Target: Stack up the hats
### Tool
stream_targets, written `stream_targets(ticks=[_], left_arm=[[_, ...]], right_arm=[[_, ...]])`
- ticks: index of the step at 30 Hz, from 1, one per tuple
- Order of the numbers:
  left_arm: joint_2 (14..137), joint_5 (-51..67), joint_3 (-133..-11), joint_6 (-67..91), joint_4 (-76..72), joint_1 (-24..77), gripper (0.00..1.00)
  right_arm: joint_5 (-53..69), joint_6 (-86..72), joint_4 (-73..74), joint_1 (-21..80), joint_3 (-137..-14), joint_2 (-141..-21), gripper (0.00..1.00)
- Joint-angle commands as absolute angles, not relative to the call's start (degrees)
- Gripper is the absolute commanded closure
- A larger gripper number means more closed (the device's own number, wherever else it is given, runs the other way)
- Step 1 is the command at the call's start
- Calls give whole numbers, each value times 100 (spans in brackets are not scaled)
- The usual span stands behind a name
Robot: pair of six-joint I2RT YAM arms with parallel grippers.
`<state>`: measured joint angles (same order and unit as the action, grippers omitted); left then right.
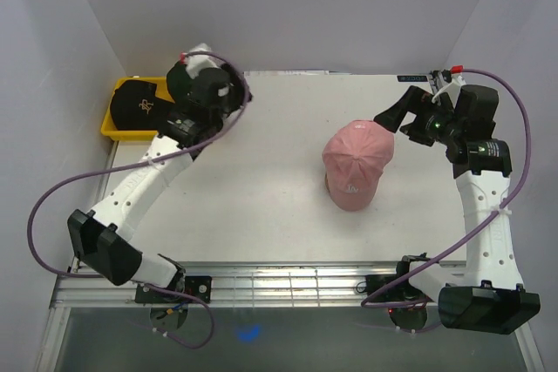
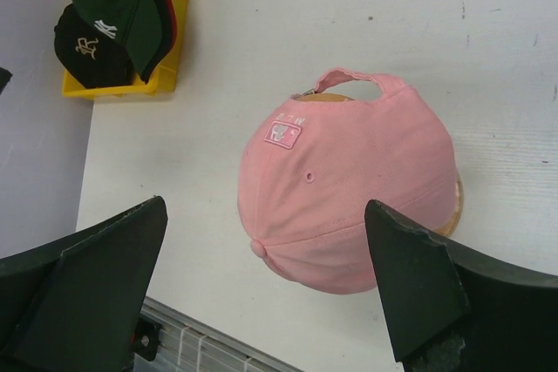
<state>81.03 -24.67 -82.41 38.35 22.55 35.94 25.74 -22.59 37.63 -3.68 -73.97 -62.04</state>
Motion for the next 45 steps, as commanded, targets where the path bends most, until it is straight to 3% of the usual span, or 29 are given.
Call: stream_targets(ticks=[1,5,8,10,12,18,29,39,44,45], left_arm=[[7971,-2479,-8525,3902,3041,2332,24],[8358,-2225,-8596,4060,2919,559,20],[8884,-2074,-8858,4052,2437,-173,15],[9549,-2240,-9218,3842,2329,-316,5],[10061,-2652,-10067,3735,2600,-413,5],[11275,-2742,-11019,3665,2452,-843,5],[12497,-2839,-11601,3718,2557,-1195,2],[12964,-3014,-11733,3823,2645,-1239,8],[13043,-2971,-11646,3858,2637,-1283,21],[13034,-2936,-11585,3919,2628,-1292,29]], right_arm=[[2926,-2312,3314,-360,-7330,-6029,0],[3111,-2250,3217,-308,-7304,-5968,0],[3128,-2241,3208,-98,-7365,-5941,1],[3181,-2276,3138,-9,-7365,-5915,4],[3173,-2294,3077,-9,-7330,-5889,4],[3059,-2162,3032,237,-7277,-5950,4],[3102,-2074,2716,325,-7014,-6073,3],[3085,-2101,2443,325,-6777,-6170,3],[3041,-2101,2400,316,-6697,-6179,3],[3032,-2101,2399,325,-6697,-6179,3]])
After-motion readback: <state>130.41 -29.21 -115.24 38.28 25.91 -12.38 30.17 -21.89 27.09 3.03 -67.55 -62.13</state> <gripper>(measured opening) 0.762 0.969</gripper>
